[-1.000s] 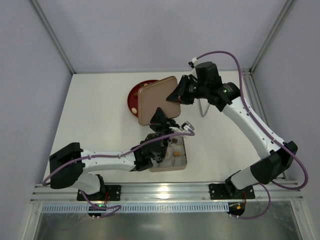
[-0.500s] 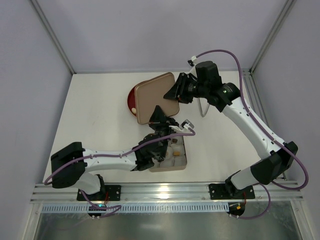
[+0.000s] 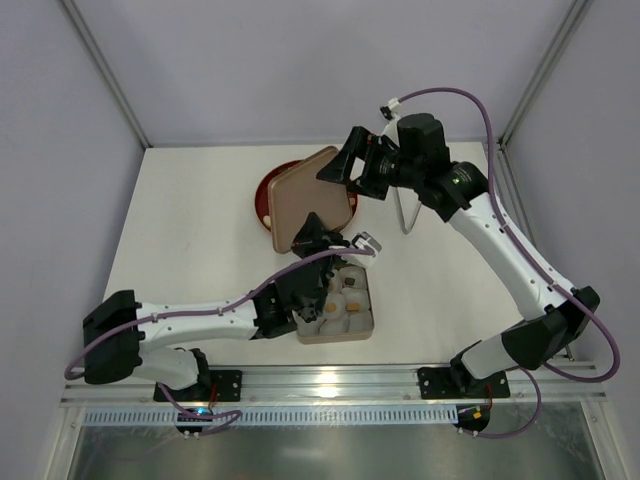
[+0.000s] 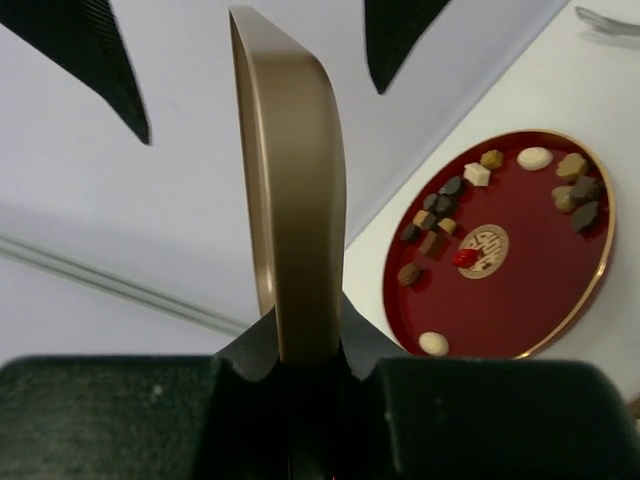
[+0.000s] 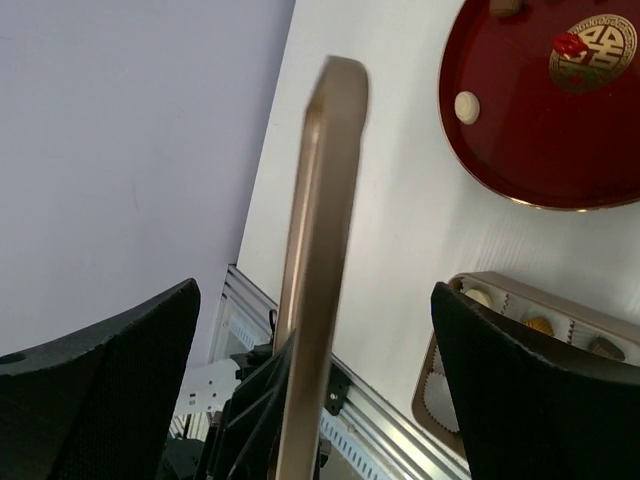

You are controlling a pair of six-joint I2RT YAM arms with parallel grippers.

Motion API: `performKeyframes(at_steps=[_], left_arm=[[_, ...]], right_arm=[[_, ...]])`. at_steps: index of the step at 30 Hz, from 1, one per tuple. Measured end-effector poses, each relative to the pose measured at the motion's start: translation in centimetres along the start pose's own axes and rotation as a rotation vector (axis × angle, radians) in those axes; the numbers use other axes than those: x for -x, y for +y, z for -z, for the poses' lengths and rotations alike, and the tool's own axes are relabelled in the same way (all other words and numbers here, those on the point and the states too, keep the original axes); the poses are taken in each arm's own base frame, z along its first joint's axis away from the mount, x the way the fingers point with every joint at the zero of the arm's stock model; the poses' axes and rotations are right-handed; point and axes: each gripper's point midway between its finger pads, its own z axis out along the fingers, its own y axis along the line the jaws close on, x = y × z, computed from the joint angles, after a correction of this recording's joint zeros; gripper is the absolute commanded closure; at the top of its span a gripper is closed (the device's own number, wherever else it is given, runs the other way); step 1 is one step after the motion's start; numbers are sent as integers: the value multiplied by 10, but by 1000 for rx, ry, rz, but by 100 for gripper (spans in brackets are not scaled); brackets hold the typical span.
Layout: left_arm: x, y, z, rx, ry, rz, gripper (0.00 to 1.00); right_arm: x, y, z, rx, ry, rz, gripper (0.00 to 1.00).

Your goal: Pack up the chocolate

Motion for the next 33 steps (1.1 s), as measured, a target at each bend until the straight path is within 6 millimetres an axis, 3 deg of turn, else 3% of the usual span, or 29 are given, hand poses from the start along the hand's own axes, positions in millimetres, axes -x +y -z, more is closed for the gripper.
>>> performKeyframes(at_steps=[6,12,17,22,25,30,33], left_arm=[[-3,-14,3,-104,27,73,100],[0,-25,6,-236,59,222,100],[5,-8,0,-320,95,492,100],[-6,26,-15,-357,140,869,100],[-17,35,-22,-400,183,1101,100],[-28,33,-29,-506,216,1518,100],[-37,13,-23,-579,257,1752,100]], right_arm=[[21,8,10,28,-79,36,0],[67,-5,38,12,-227,33,0],[93,-25,64,-17,-342,31,0],[82,-48,68,-51,-358,33,0],[68,-68,62,-83,-340,32,0],[35,-104,50,-130,-285,16,0],[15,-123,45,-152,-260,12,0]])
